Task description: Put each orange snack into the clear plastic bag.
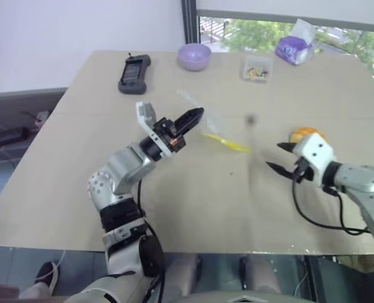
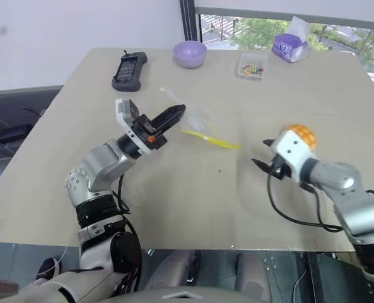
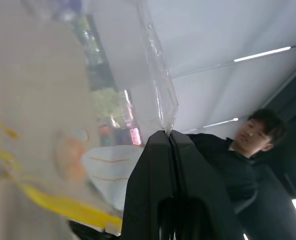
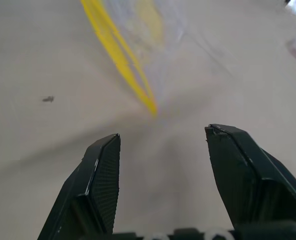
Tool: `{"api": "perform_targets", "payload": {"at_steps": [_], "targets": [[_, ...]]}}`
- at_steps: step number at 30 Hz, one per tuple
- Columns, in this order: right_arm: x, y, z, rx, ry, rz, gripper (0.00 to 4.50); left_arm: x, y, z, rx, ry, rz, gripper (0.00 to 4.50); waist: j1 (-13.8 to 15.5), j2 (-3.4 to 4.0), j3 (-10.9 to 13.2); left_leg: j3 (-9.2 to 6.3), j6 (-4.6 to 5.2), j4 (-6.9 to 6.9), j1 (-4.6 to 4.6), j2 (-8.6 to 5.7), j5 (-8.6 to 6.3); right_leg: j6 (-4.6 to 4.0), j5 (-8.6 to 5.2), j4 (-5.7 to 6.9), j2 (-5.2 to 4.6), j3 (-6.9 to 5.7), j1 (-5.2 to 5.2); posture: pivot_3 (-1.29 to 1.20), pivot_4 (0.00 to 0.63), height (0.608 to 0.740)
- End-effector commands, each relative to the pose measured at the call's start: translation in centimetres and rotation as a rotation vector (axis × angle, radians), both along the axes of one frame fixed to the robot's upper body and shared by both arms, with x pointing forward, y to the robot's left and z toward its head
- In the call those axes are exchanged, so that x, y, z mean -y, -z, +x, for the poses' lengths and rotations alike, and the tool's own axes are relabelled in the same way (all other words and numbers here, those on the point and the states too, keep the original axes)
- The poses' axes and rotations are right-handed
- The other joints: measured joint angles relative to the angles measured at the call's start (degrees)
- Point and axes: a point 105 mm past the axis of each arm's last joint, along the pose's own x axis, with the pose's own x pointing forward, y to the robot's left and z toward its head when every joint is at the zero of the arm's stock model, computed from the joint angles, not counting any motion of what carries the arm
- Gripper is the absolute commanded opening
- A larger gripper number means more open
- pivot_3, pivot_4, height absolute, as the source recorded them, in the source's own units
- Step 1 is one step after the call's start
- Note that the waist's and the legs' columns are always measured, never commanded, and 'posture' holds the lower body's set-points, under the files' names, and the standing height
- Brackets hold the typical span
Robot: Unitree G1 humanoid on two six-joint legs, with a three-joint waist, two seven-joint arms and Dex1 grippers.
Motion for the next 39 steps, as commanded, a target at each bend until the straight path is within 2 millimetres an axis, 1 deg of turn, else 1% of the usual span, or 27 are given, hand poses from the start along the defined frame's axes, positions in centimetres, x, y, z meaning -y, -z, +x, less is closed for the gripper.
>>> {"api": "perform_targets", "payload": {"at_steps": [1,3,5,7,9,11,12,13,14,15,16,17,20,21,24,25,26,27,28,29,30,32,33,34,36,37,39], "targets": [[-2.3,0.6,1.8,0.1,0.025,-0.002,2.92,0.7,-0.7,-1.0,0.009,0.026,0.006,0.04,-0.12,-0.01,0.01,0.02,0.0,0.0,0.0,0.0,0.0,0.0,0.0,0.02,0.0,0.02,-0.03,0.0,0.15,0.74],[-4.0,1.1,2.5,0.097,0.015,0.036,2.92,0.7,-0.7,-1.0,0.007,0.023,0.008,0.04,-0.13,0.0,0.01,0.04,-0.01,-0.01,-0.03,0.01,0.01,-0.01,0.0,0.07,0.03,0.06,-0.1,0.0,0.15,0.74],[-5.4,1.2,3.5,0.078,0.038,0.123,2.92,0.7,-0.7,-0.9,0.002,0.011,0.004,0.04,-0.32,0.02,0.0,0.06,-0.01,-0.01,-0.02,0.02,0.01,-0.02,0.0,0.08,0.06,0.08,-0.1,0.0,0.15,0.74],[-5.8,1.3,4.5,0.095,0.058,0.123,2.92,0.6,-0.7,-1.0,0.003,0.008,0.008,0.04,-0.32,0.02,0.0,0.11,-0.01,-0.01,0.01,0.01,0.01,-0.03,0.0,0.09,0.06,0.13,-0.09,0.0,0.15,0.74],[-5.5,1.3,5.3,0.131,0.078,0.083,2.92,0.6,-0.7,-1.0,0.005,0.007,0.013,0.04,-0.11,0.02,0.0,0.09,-0.01,-0.01,0.0,-0.01,0.01,-0.03,0.0,0.08,0.07,0.12,-0.1,0.0,0.15,0.74],[-4.8,1.2,5.7,0.155,0.099,0.064,2.4,0.5,-0.6,-1.0,0.004,0.001,0.02,0.0,-0.18,0.02,0.0,0.05,-0.01,-0.01,-0.01,-0.05,0.01,-0.04,0.0,0.06,0.08,0.08,-0.1,0.0,0.15,0.74],[-4.5,1.2,5.7,0.155,0.103,0.065,2.04,0.4,-0.6,-1.0,0.003,-0.004,0.021,0.0,-0.21,0.02,0.0,0.06,-0.01,-0.02,-0.01,-0.07,0.01,-0.04,0.0,0.06,0.08,0.09,-0.1,0.0,0.15,0.74],[-4.2,1.2,5.6,0.154,0.105,0.066,1.61,0.4,-0.6,-1.0,0.004,-0.009,0.02,0.0,-0.25,0.02,0.0,0.06,-0.01,-0.02,-0.01,-0.07,0.01,-0.03,0.0,0.06,0.08,0.09,-0.1,0.0,0.15,0.74],[-3.8,1.2,5.5,0.157,0.106,0.058,0.92,0.3,-0.6,-1.0,0.004,-0.012,0.019,0.0,-0.3,0.02,0.0,0.07,-0.01,-0.02,-0.01,-0.08,0.01,-0.04,0.0,0.06,0.09,0.09,-0.1,0.0,0.15,0.74],[-3.5,1.2,5.4,0.159,0.106,0.054,0.47,0.1,-0.6,-0.9,0.004,-0.017,0.023,0.0,-0.34,0.02,0.0,0.07,-0.01,-0.02,-0.01,-0.08,0.01,-0.03,0.0,0.06,0.1,0.1,-0.1,0.0,0.15,0.74],[-3.2,1.1,5.2,0.159,0.107,0.053,0.13,0.0,-0.6,-0.9,0.005,-0.022,0.029,0.0,-0.35,0.02,0.0,0.07,-0.01,-0.02,-0.01,-0.08,0.01,-0.04,0.0,0.06,0.11,0.1,-0.1,0.0,0.15,0.74],[-2.9,1.1,5.0,0.159,0.104,0.05,0.05,-0.3,-0.6,-0.8,0.005,-0.028,0.038,0.0,-0.37,0.02,0.0,0.07,-0.01,-0.02,-0.01,-0.08,0.01,-0.04,0.0,0.06,0.12,0.1,-0.1,0.0,0.15,0.74],[-2.7,0.5,4.3,0.153,0.073,0.071,0.05,-1.0,-0.2,-0.6,0.005,-0.05,0.089,0.0,-0.44,0.02,0.0,0.08,-0.01,-0.04,0.0,-0.06,0.01,-0.04,0.0,0.06,0.16,0.12,-0.11,0.0,0.15,0.74],[-2.8,0.3,4.1,0.153,0.067,0.079,0.05,-1.2,0.0,-0.5,0.013,-0.062,0.124,0.0,-0.56,0.02,0.0,0.1,-0.01,-0.04,0.0,-0.06,0.01,-0.04,0.0,0.06,0.17,0.14,-0.11,0.0,0.15,0.74],[-3.2,-1.1,3.9,0.157,0.046,0.096,0.05,-1.6,1.7,0.1,0.021,-0.109,0.303,0.0,-0.63,0.05,0.0,0.17,-0.01,-0.07,0.03,-0.01,0.01,-0.04,0.0,0.07,0.26,0.24,-0.14,0.0,0.15,0.74],[-3.4,-1.4,3.9,0.155,0.045,0.1,0.01,-1.7,2.1,0.1,0.035,-0.105,0.344,0.25,-0.59,0.05,0.0,0.17,-0.01,-0.08,0.04,0.01,0.01,-0.05,0.01,0.07,0.28,0.25,-0.14,0.0,0.15,0.74],[-3.4,-1.7,4.1,0.149,0.048,0.102,0.0,-1.8,2.2,0.0,0.059,-0.098,0.377,0.41,-0.6,0.05,0.0,0.17,-0.02,-0.08,0.04,0.01,0.01,-0.05,0.01,0.07,0.29,0.26,-0.15,0.0,0.15,0.74],[-3.4,-2.0,4.2,0.145,0.051,0.103,0.0,-1.9,2.3,-0.1,0.082,-0.092,0.408,0.83,-0.59,0.05,0.0,0.17,-0.01,-0.08,0.03,0.01,0.01,-0.06,0.01,0.07,0.3,0.26,-0.16,0.0,0.15,0.74],[-3.4,-2.3,4.3,0.143,0.055,0.103,0.0,-2.1,2.4,-0.1,0.103,-0.096,0.445,1.13,-0.58,0.05,0.0,0.18,-0.02,-0.09,0.02,0.01,0.01,-0.06,0.01,0.07,0.3,0.26,-0.17,0.0,0.15,0.74],[-3.4,-2.5,4.4,0.139,0.059,0.1,0.0,-2.6,2.6,0.0,0.137,-0.122,0.512,1.59,-0.6,0.05,0.0,0.17,-0.01,-0.09,0.02,0.01,0.01,-0.06,0.01,0.07,0.3,0.27,-0.17,0.0,0.15,0.74],[-3.4,-2.7,4.6,0.134,0.063,0.092,0.0,-3.0,2.7,0.0,0.184,-0.148,0.58,1.59,-0.57,0.06,0.01,0.17,-0.02,-0.1,0.02,0.01,0.01,-0.07,0.01,0.07,0.31,0.27,-0.19,0.0,0.15,0.74],[-3.3,-3.0,4.9,0.13,0.072,0.069,0.0,-3.5,3.3,-0.6,0.338,-0.135,0.802,1.59,-0.66,0.09,0.03,0.19,-0.02,-0.13,0.02,0.03,0.01,-0.07,0.01,0.06,0.32,0.27,-0.21,0.0,0.15,0.74],[-3.2,-3.2,5.1,0.126,0.079,0.06,0.0,-3.7,4.0,-1.1,0.451,-0.108,0.942,1.59,-0.72,0.12,0.04,0.21,-0.02,-0.19,0.0,0.03,0.01,-0.09,0.02,0.03,0.33,0.28,-0.23,0.0,0.15,0.74],[-3.2,-3.4,5.3,0.119,0.092,0.058,0.0,-4.0,4.8,-1.8,0.608,-0.049,1.109,1.59,-0.76,0.14,0.06,0.26,-0.02,-0.27,0.01,0.05,0.01,-0.1,0.02,0.0,0.34,0.34,-0.26,0.0,0.15,0.74],[-3.1,-3.7,5.7,0.111,0.113,0.052,0.0,-4.1,5.7,-3.2,0.88,0.093,1.305,1.59,-0.8,0.25,0.09,0.38,-0.03,-0.48,0.03,0.11,0.01,-0.2,0.09,-0.19,0.39,0.43,-0.33,0.0,0.15,0.74],[-3.2,-3.7,5.9,0.109,0.114,0.043,0.0,-4.0,5.6,-3.5,0.977,0.118,1.339,1.59,-0.77,0.3,0.12,0.42,-0.04,-0.55,0.04,0.11,0.02,-0.21,0.09,-0.19,0.4,0.47,-0.35,0.0,0.15,0.74],[-3.5,-3.5,6.1,0.091,0.117,0.035,0.0,-3.1,4.3,-3.3,1.13,0.089,1.338,1.59,-0.3,0.33,0.16,0.56,-0.07,-0.77,0.02,0.21,0.04,-0.24,0.11,-0.29,0.42,0.58,-0.51,0.0,0.15,0.74]]}}
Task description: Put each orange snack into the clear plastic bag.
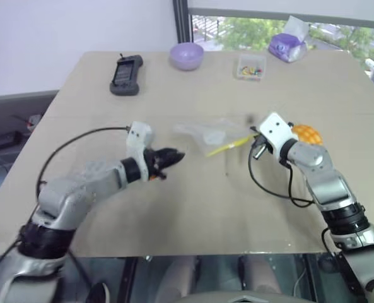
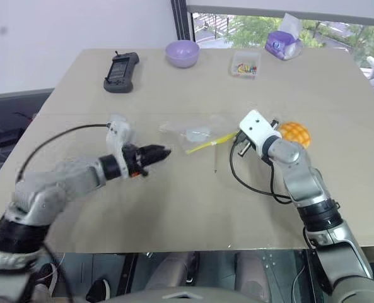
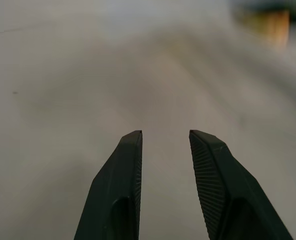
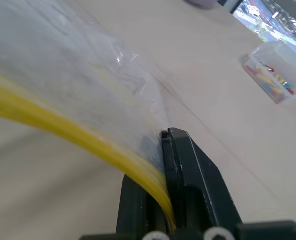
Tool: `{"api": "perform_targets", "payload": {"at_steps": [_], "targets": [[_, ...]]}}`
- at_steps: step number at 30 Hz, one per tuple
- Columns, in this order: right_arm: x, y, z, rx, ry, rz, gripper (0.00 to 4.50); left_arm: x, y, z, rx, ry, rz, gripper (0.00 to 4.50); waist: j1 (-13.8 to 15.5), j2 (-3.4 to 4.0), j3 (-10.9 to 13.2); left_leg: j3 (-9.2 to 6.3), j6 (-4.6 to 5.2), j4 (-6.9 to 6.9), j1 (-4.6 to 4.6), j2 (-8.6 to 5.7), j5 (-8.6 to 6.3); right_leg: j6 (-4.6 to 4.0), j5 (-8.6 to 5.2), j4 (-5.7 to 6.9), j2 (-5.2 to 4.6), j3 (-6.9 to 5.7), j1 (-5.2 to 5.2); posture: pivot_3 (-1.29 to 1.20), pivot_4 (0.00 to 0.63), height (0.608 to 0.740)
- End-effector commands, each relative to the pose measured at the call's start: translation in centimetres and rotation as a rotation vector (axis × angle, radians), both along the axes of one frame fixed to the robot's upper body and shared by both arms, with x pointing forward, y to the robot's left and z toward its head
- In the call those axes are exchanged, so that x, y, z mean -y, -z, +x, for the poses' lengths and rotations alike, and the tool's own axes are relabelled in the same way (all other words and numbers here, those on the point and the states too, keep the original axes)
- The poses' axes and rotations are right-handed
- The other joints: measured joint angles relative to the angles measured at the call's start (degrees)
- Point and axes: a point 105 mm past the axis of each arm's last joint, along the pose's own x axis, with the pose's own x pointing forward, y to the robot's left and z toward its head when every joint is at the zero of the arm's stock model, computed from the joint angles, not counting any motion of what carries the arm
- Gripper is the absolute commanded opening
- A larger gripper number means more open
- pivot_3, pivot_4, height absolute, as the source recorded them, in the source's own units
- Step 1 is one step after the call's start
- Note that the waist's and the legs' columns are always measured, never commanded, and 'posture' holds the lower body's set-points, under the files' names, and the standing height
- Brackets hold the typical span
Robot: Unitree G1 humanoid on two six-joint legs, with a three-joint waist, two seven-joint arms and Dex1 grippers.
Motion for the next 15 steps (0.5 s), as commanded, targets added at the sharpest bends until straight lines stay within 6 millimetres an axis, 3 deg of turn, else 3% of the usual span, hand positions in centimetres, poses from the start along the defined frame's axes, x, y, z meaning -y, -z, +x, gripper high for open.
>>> {"api": "perform_targets", "payload": {"at_steps": [1,5,8,15], "targets": [[-0.8,-1.2,0.4,0.016,-0.005,-0.016,0.0,3.0,-3.2,-0.9,0.314,0.251,0.071,1.59,0.41,-0.01,0.02,-0.01,-0.03,-0.1,-0.05,0.1,0.02,-0.02,0.01,-0.04,0.0,0.0,-0.08,0.0,0.15,0.74],[-2.0,-1.1,0.9,0.001,0.001,-0.026,0.0,5.2,-5.2,-0.8,0.486,0.337,0.056,1.59,0.11,-0.02,0.03,0.03,-0.03,-0.18,-0.14,0.19,0.02,-0.02,0.02,-0.1,0.02,0.01,-0.17,0.0,0.15,0.74],[-3.1,-1.1,1.5,0.002,0.017,-0.034,0.0,6.1,-6.9,-0.2,0.517,0.317,-0.031,1.59,-0.38,-0.02,0.03,0.18,-0.03,-0.22,-0.16,0.17,0.02,-0.01,0.02,-0.01,0.04,0.18,-0.32,0.0,0.15,0.74],[-4.4,0.0,3.6,-0.012,0.089,-0.12,0.0,6.3,-7.6,0.3,0.532,0.32,-0.033,1.59,-1.86,-0.03,0.03,0.23,-0.04,-0.21,-0.13,0.25,0.03,-0.01,0.03,0.13,0.2,0.27,-0.42,0.0,0.15,0.74]]}}
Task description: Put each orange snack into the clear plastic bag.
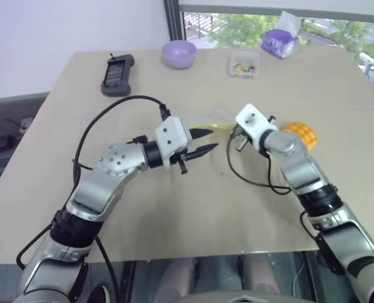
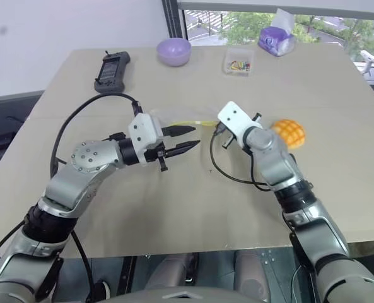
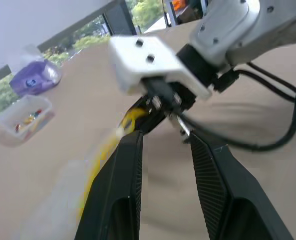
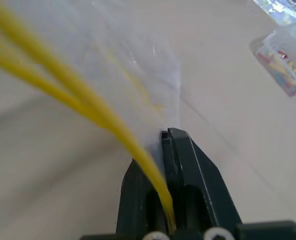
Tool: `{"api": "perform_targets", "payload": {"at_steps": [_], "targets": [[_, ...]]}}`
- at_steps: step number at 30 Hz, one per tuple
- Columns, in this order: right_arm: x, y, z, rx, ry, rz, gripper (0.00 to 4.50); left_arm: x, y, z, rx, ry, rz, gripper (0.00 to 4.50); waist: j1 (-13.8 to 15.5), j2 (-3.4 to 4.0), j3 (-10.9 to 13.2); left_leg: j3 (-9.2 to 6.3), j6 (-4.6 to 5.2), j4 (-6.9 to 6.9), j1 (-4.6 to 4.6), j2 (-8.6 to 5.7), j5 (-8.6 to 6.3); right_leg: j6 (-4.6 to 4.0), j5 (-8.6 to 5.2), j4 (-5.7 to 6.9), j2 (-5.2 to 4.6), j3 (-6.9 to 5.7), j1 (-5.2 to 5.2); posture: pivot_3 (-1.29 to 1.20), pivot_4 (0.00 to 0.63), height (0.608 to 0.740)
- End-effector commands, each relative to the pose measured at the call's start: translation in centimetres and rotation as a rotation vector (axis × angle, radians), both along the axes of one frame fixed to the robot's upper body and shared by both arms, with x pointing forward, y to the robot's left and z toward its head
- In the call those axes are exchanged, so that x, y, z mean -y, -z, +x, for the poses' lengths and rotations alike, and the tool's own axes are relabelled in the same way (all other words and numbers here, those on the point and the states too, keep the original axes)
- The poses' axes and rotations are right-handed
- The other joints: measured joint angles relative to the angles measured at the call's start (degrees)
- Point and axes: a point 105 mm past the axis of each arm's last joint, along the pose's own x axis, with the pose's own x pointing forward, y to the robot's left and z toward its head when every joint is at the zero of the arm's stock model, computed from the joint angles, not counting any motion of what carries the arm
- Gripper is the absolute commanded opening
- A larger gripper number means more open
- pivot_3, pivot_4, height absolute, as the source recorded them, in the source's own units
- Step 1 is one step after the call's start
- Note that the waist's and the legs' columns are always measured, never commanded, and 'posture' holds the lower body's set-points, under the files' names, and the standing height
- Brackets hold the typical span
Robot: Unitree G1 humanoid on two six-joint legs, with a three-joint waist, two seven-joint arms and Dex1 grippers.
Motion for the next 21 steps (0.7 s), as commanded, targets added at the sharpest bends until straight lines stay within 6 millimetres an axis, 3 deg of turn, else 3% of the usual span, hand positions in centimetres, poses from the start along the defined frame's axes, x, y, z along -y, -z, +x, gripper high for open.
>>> {"api": "perform_targets", "payload": {"at_steps": [1,7,14,21], "targets": [[-0.4,-0.6,1.1,0.045,0.04,-0.047,0.0,-0.2,-1.3,-0.2,0.057,0.01,0.013,1.59,-0.05,0.0,0.0,0.0,0.0,0.01,-0.01,0.0,0.0,0.0,0.0,0.0,0.0,0.0,0.0,0.0,0.15,0.74],[-0.4,-0.5,2.1,0.043,0.07,-0.036,0.0,-0.2,-1.3,-0.5,0.12,0.005,0.102,1.59,-0.37,0.0,0.0,-0.01,-0.02,0.01,-0.01,0.0,0.01,0.0,0.0,0.0,0.0,0.01,-0.01,0.0,0.15,0.74],[-0.3,0.0,1.7,0.033,0.075,-0.011,0.0,-1.8,0.8,1.4,0.231,-0.153,0.29,1.59,-0.9,0.01,0.0,-0.01,-0.02,0.01,0.0,-0.01,0.01,0.0,0.0,0.03,0.02,0.01,-0.01,0.0,0.15,0.74],[-0.6,0.9,1.0,0.009,0.077,0.005,0.0,-2.3,2.2,1.8,0.274,-0.303,0.226,1.59,-1.05,0.03,-0.02,0.0,-0.03,0.03,0.0,0.0,0.02,0.0,0.0,0.1,0.02,0.05,-0.06,0.0,0.15,0.74]]}}
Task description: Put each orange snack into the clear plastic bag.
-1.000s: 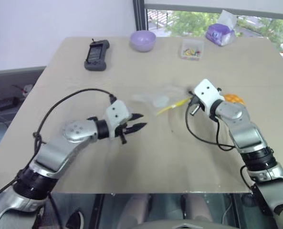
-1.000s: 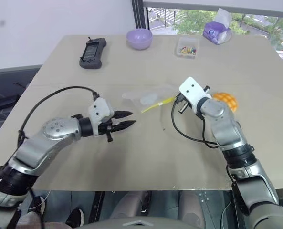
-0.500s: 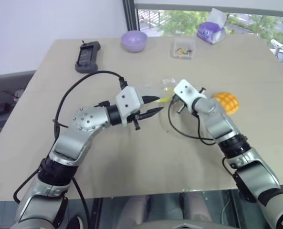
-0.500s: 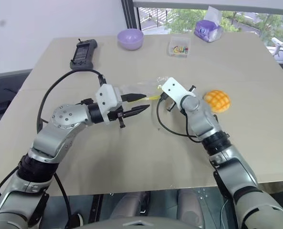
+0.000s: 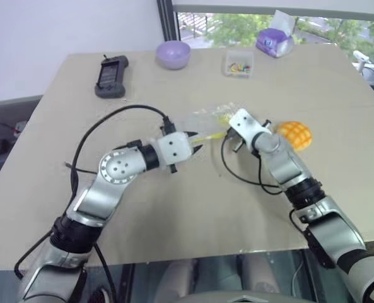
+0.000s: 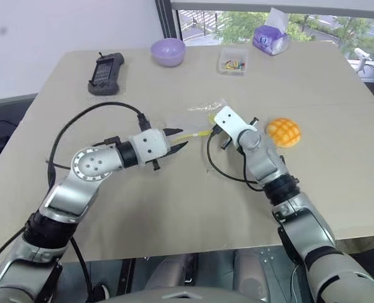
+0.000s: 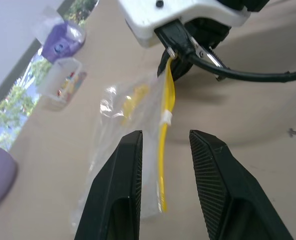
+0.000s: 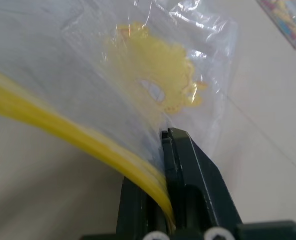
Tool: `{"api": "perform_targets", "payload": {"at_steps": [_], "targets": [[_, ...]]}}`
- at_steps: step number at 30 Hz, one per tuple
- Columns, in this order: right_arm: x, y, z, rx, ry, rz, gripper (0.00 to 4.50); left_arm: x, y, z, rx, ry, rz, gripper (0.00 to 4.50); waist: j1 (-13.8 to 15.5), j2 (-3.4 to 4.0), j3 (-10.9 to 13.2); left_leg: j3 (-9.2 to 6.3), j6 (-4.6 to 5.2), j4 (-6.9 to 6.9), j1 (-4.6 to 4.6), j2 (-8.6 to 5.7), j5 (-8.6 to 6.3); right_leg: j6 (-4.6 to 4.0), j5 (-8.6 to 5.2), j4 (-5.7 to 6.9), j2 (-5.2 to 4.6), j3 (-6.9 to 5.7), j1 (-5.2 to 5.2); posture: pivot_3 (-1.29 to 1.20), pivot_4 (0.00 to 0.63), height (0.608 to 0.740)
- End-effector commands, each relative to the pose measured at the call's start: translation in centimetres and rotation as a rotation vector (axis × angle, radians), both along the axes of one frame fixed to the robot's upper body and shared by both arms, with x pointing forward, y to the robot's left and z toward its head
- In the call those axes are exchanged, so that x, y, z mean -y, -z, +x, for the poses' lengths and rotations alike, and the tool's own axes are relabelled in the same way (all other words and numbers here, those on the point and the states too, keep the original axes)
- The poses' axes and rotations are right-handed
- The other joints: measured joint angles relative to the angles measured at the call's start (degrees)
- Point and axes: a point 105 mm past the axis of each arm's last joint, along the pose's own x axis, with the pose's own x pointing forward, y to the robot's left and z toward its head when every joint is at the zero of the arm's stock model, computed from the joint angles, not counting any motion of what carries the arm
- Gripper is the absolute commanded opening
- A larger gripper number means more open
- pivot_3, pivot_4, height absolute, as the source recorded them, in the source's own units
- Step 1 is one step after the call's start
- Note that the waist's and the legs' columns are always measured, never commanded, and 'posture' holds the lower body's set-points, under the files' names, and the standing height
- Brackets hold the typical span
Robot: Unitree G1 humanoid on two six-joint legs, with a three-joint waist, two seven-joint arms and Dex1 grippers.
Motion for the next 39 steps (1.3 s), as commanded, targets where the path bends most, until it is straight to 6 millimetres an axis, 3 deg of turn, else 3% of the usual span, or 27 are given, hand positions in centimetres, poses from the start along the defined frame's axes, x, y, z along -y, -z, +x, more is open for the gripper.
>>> {"api": "perform_targets", "payload": {"at_steps": [1,7,22,25,27,36,39], "targets": [[-0.9,-1.7,-0.3,0.057,-0.01,0.04,0.0,-0.5,-0.5,0.6,0.127,-0.121,-0.046,1.59,0.0,0.02,-0.02,-0.01,-0.01,0.02,0.02,0.0,0.01,0.0,0.0,0.05,0.0,0.0,0.01,0.0,0.15,0.74],[-1.6,-2.1,-0.4,0.061,-0.005,0.064,0.0,-1.2,1.2,1.1,0.14,-0.2,-0.022,1.59,0.09,0.01,-0.02,0.02,-0.07,0.05,0.06,0.01,0.04,-0.01,-0.01,0.31,0.01,0.03,-0.09,0.0,0.15,0.74],[-2.0,-2.0,-0.7,0.053,-0.003,0.065,0.0,-1.3,0.8,2.2,0.184,-0.258,-0.056,1.59,0.09,0.01,-0.02,0.03,-0.08,0.13,0.06,0.0,0.04,-0.01,-0.01,0.41,0.0,0.03,-0.11,0.0,0.15,0.74],[-2.0,-2.0,-0.7,0.053,-0.004,0.064,0.0,-1.3,0.7,2.2,0.194,-0.253,-0.054,0.87,0.08,0.01,-0.02,0.03,-0.08,0.14,0.06,0.0,0.04,-0.01,-0.01,0.42,0.0,0.03,-0.11,0.0,0.15,0.74],[-2.0,-2.0,-0.7,0.055,-0.004,0.064,0.0,-1.3,0.9,2.2,0.191,-0.251,-0.05,0.05,0.07,0.01,-0.02,0.03,-0.08,0.14,0.06,0.0,0.04,-0.01,-0.01,0.42,0.0,0.03,-0.11,0.0,0.15,0.74],[-2.8,-2.9,-1.6,0.077,-0.099,0.072,0.0,-1.1,1.3,2.1,0.179,-0.243,-0.048,0.05,0.09,0.01,-0.02,0.02,-0.08,0.15,0.06,0.0,0.05,-0.01,-0.01,0.44,-0.01,0.03,-0.11,0.0,0.15,0.74],[-1.8,-2.8,-2.0,0.087,-0.134,-0.018,0.91,-1.1,1.5,2.2,0.175,-0.244,-0.048,0.0,0.14,0.01,-0.02,0.03,-0.08,0.18,0.05,-0.01,0.05,-0.01,-0.01,0.45,-0.03,0.02,-0.11,0.0,0.15,0.74]]}}
